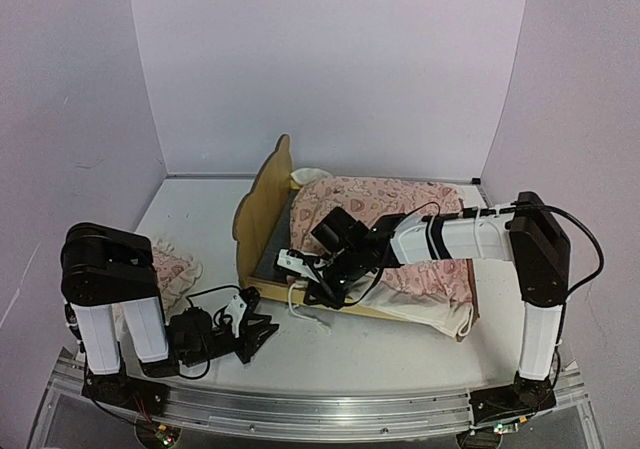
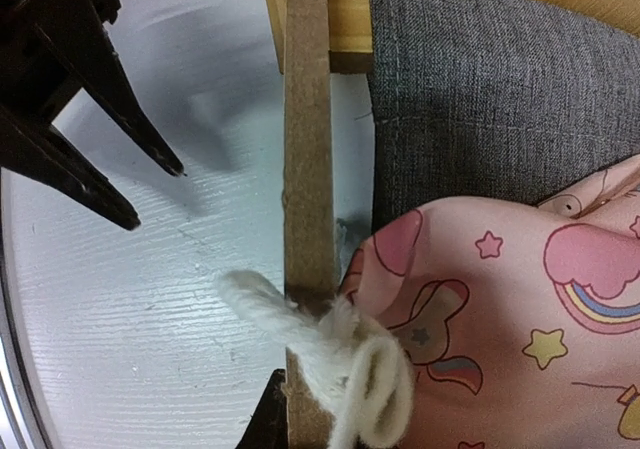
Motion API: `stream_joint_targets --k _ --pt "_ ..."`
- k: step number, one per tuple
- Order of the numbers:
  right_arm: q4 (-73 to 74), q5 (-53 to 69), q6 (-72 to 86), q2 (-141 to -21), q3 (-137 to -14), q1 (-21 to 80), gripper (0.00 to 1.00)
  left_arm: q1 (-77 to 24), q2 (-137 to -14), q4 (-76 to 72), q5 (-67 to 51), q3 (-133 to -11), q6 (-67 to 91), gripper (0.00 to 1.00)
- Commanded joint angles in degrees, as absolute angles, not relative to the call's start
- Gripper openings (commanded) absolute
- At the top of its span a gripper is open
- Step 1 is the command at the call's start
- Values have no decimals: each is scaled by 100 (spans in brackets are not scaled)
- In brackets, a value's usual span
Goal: Set up the pet bed
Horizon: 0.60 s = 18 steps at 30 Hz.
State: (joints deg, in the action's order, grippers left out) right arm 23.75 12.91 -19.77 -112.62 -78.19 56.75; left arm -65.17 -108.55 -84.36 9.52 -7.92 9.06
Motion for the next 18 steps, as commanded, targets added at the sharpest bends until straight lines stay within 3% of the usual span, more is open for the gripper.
stream_joint_targets --k 1,10,18 --pt "2411 1843 -1568 -10924 -8240 5726 1 -6603 -11091 -9568 1210 -1242 329 27" --pt "2452 1844 -1478 -10712 -8462 5657 0 -6614 -11778 -9562 1192 -1638 -232 30" --pt "2550 1974 -1526 -10536 -8643 5585 0 -6635 -11608 -9580 1565 -1377 -338 29"
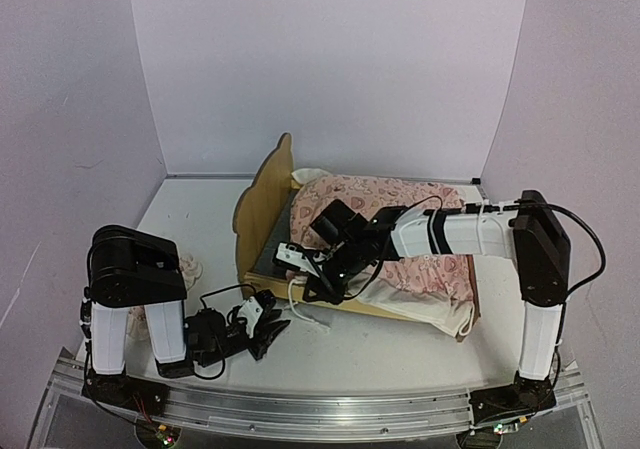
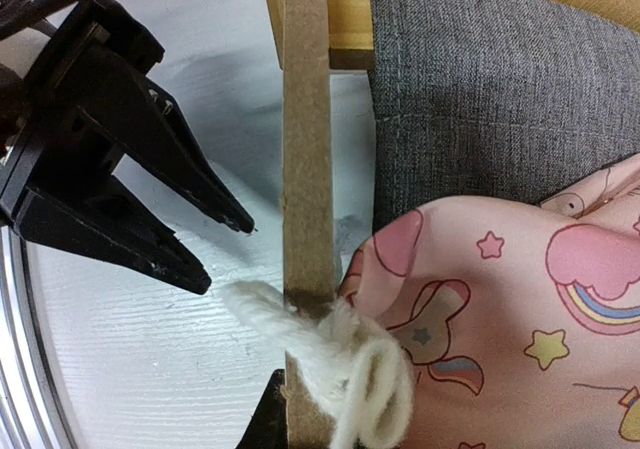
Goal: Set up the pet bed
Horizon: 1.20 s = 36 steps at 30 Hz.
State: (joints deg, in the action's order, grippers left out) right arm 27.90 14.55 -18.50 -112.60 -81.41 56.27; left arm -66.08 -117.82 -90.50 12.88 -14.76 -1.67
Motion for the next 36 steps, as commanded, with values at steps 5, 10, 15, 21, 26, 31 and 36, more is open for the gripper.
stream_joint_targets --k 5,10,15,21,26,31,36 --pt "2648 2111 -1540 -10502 -8748 5558 0 -6636 -11701 -9563 2429 -1534 -506 44" --pt "2654 2152 -1547 -10459 -8761 5548 0 -6627 -11814 -9513 2615 -1767 -811 44" --pt "2663 2185 -1539 -10484 -8795 5546 0 -6629 -11909 -9344 2370 -2097 -1053 37" --pt "2662 2224 -1520 -10477 -8886 5549 0 -6627 -12018 -9089 2074 -2305 -1143 38" --pt "2674 2319 -1461 -10429 -8894 5548 0 -6626 -12154 -8946 2517 -2506 -1187 43" --pt "2671 2260 -1462 -10396 -8803 5546 0 -6580 -12178 -8860 2687 -2715 -1205 32" --pt "2571 2103 -1585 -10571 -8690 5550 0 -6587 -11364 -8012 2349 -2322 -837 4"
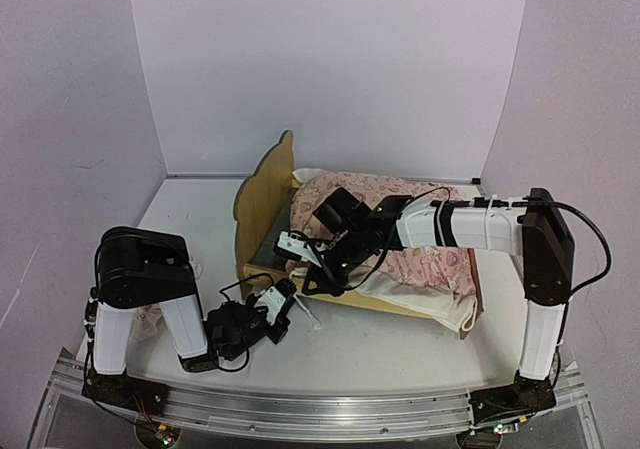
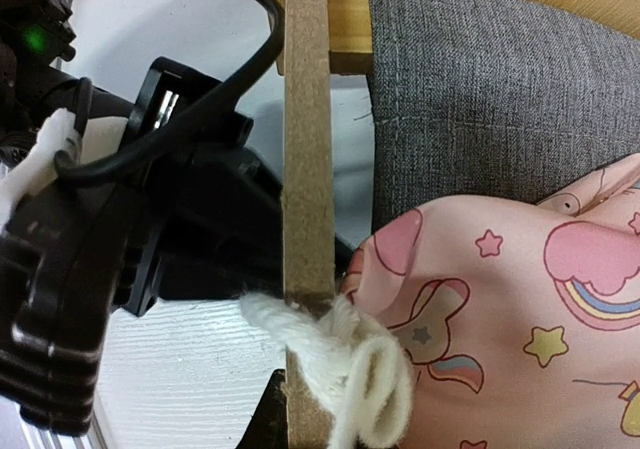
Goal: Set up the pet bed
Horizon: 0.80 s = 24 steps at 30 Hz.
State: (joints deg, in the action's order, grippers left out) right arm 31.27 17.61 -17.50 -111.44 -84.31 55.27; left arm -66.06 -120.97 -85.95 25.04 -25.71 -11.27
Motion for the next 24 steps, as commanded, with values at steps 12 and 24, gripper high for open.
stream_joint_targets --k 12,24 --pt "1419 1615 -2591 -11012 -7978 5409 0 -6585 -9988 -5232 1968 -2210 -59 0" --pt "2128 965 -1133 -10806 -8031 5697 52 -6480 -9899 -4803 2732 -1968 772 0"
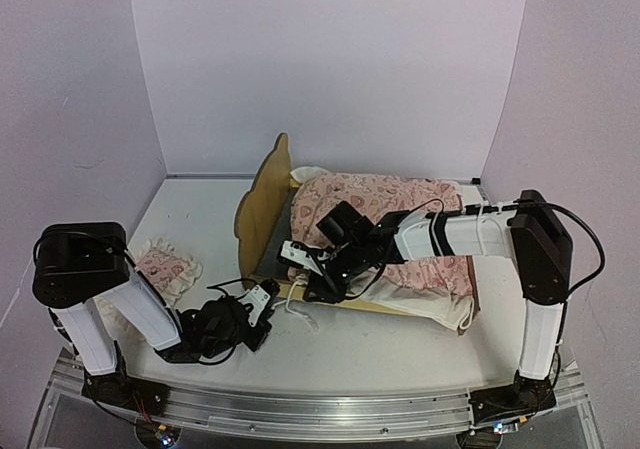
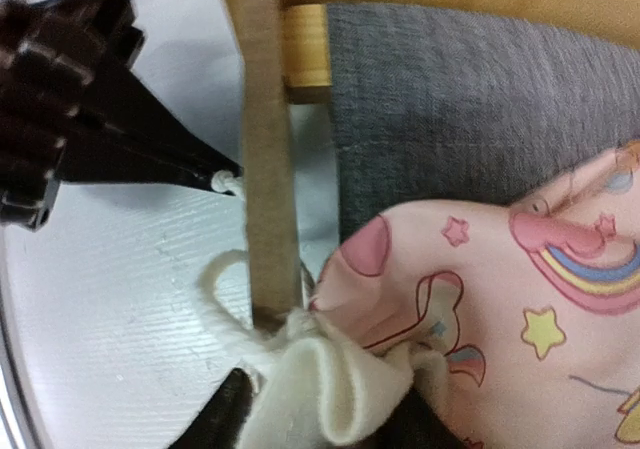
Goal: Set up the pet bed
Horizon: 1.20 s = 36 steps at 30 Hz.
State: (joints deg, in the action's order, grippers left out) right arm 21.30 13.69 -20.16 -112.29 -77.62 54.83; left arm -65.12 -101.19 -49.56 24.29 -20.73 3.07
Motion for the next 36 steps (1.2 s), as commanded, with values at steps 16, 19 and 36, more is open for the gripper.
stream_joint_targets --k 16,19,36 --pt "1995 1219 1547 -9736 -7769 5926 77 -6122 -8842 -3476 2949 -1554 2651 0" --pt "996 1418 1804 -9635 -7142 6035 73 -5935 -8393 -3196 2882 -1425 2906 0" --pt "281 -1052 2097 -11238 -8859 6244 78 -5427 -7884 -2904 1214 -1364 3467 0"
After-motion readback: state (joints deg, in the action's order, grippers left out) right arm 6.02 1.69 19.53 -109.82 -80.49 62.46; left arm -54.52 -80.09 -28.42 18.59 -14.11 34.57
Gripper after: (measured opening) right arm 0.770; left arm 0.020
